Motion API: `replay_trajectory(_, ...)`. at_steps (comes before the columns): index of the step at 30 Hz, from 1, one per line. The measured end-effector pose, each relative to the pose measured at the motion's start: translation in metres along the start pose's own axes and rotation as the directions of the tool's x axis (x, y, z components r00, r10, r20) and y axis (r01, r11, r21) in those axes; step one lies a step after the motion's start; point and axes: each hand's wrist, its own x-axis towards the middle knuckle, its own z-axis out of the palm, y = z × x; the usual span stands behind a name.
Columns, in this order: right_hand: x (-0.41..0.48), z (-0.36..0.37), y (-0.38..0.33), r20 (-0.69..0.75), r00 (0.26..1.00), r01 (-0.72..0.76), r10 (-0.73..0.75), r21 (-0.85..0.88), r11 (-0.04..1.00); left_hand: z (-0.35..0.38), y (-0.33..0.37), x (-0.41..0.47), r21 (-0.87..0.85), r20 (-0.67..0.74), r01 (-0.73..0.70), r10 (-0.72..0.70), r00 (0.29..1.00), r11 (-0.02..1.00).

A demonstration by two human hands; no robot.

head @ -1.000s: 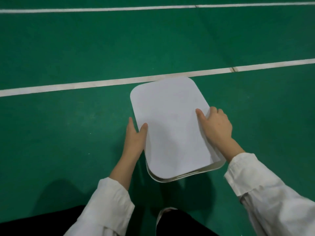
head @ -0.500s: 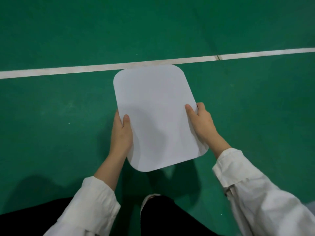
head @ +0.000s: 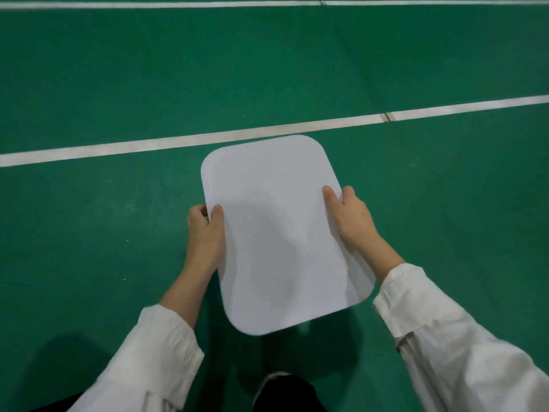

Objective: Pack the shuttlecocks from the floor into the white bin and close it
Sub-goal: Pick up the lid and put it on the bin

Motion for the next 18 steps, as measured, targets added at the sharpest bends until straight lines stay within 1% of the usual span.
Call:
replay_trajectory(5,0.049,0.011,-0.031,-0.015,1.000,0.011,-0.010,0.076,0.997,0.003,0.035,0.046,-0.047,0.012,-0.027,0.027,1.000,0.999)
replay_trajectory(8,0.080,0.016,-0.045,-0.013,1.000,-0.007,0.010,0.208,0.978,0.006,0.046,0.069,-0.124,0.018,-0.013,0.015,1.000,0.992)
replay_trajectory(11,0.103,0.016,-0.052,0.097,0.995,-0.063,0.026,0.401,0.914,0.009,0.045,0.081,-0.197,0.015,0.039,-0.037,0.999,0.980)
replay_trajectory(13,0.111,0.014,-0.053,0.161,0.987,-0.096,0.020,0.478,0.873,0.010,0.044,0.082,-0.245,0.031,0.073,-0.067,0.997,0.967)
replay_trajectory(15,0.114,0.012,-0.051,0.190,0.982,-0.109,0.014,0.496,0.861,0.010,0.044,0.083,-0.232,0.049,0.071,-0.061,0.997,0.970)
replay_trajectory(18,0.117,0.017,-0.046,0.159,0.987,-0.106,0.028,0.507,0.856,0.011,0.046,0.085,-0.167,0.033,0.031,-0.026,0.999,0.985)
